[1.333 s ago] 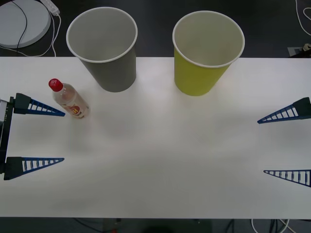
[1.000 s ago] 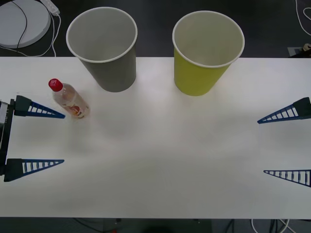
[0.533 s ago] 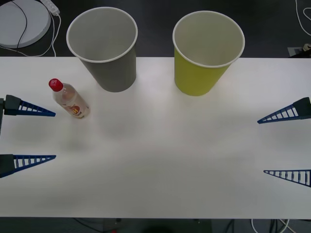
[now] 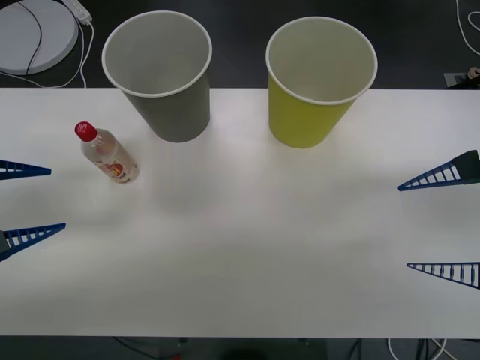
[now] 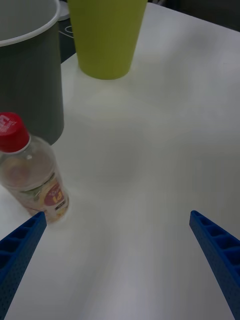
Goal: Put the can into the green bin and the plastic bottle into the gray bin
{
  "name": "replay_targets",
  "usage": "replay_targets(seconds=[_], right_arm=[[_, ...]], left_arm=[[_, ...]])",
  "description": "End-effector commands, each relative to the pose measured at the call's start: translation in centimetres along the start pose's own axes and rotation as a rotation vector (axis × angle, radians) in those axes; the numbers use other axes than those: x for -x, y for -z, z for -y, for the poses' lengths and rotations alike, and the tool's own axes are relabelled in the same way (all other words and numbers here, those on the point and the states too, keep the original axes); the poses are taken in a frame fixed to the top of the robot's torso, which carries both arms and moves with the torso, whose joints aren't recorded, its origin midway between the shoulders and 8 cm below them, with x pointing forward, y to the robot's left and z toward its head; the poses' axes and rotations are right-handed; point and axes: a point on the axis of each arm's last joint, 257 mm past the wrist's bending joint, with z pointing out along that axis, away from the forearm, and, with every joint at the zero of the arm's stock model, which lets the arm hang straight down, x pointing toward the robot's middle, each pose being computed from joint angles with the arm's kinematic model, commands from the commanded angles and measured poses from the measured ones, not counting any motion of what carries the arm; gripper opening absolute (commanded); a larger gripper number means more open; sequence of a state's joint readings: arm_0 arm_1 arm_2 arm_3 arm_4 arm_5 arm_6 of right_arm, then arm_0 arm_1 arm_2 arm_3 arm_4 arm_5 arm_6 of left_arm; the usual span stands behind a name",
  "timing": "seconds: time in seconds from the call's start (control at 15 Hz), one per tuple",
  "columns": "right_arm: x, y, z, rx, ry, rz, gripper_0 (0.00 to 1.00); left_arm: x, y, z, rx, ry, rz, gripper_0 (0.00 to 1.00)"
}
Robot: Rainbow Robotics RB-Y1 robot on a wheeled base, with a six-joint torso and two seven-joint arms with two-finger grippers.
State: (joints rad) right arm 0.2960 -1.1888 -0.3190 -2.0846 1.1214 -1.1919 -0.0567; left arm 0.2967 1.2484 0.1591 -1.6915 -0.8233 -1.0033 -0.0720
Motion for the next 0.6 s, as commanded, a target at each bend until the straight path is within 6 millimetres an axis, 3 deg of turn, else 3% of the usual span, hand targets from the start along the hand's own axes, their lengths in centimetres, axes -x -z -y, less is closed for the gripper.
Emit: replay_targets(seconds=[0.07, 0.33, 0.6], right_arm=[[0.0, 0.0, 0.0, 0.000, 0.000, 0.000, 1.00], [0.0, 0.0, 0.0, 0.000, 0.000, 0.000, 1.00], [0.0, 0.0, 0.0, 0.000, 0.000, 0.000, 1.00]], left_arm=[[-1.8, 1.1, -1.4, 0.066, -0.022, -0.003, 1.00], [-4.3, 2.9, -3.5, 0.174, -0.027, 0.029, 1.00], [-5.4, 4.5, -5.1, 0.269, 0.013, 0.087, 1.00]])
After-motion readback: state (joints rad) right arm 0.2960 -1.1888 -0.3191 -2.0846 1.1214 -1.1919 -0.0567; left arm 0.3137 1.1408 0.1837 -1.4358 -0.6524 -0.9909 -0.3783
